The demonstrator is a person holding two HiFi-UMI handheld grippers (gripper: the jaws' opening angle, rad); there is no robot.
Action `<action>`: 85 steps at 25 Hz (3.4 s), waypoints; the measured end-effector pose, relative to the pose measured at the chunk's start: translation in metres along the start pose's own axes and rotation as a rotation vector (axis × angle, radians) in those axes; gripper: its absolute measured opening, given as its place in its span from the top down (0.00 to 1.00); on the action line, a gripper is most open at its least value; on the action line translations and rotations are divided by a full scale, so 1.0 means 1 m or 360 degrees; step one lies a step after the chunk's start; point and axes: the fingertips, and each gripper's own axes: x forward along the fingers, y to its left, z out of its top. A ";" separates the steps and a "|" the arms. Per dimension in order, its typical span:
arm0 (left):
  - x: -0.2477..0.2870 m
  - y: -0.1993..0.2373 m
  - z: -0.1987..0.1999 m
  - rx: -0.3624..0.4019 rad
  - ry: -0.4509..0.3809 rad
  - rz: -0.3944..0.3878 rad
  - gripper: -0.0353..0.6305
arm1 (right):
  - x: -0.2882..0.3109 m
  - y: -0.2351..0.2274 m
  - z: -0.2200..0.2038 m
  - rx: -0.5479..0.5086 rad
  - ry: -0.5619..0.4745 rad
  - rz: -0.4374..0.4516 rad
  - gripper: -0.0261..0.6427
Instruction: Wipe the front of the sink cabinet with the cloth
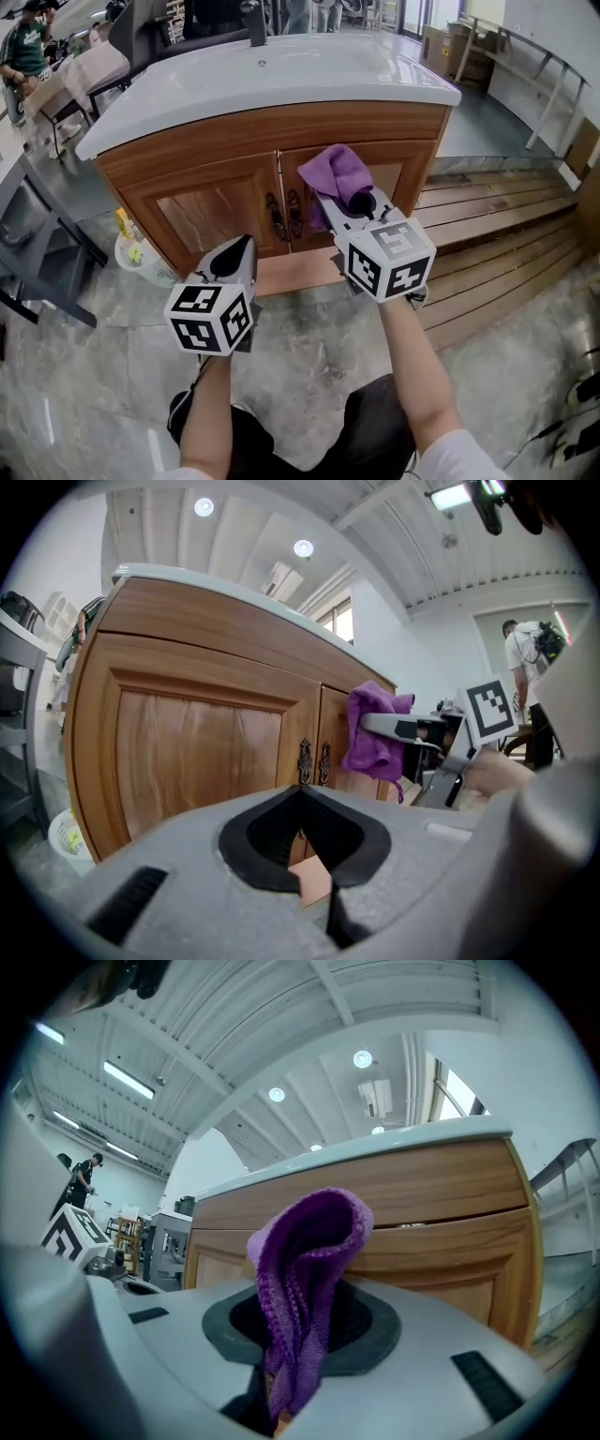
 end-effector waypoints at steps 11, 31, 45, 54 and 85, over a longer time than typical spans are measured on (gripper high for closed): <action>0.018 -0.008 -0.002 0.0005 -0.0014 -0.0077 0.94 | -0.034 -0.081 -0.007 -0.0092 0.0045 -0.0284 0.83; 0.031 -0.015 -0.006 -0.0004 0.0005 -0.0096 0.94 | -0.070 -0.132 0.002 -0.0144 0.0082 -0.0450 0.83; 0.011 0.017 -0.009 0.0000 0.0028 0.0030 0.94 | -0.011 0.044 0.000 -0.0154 0.0002 0.0136 0.83; -0.018 0.056 -0.007 0.0009 0.0012 0.0182 0.94 | 0.033 0.142 -0.015 -0.0082 -0.0011 0.0429 0.83; -0.107 0.189 -0.018 -0.0034 -0.0010 0.0615 0.94 | 0.146 0.293 -0.069 0.0087 -0.0100 0.0651 0.83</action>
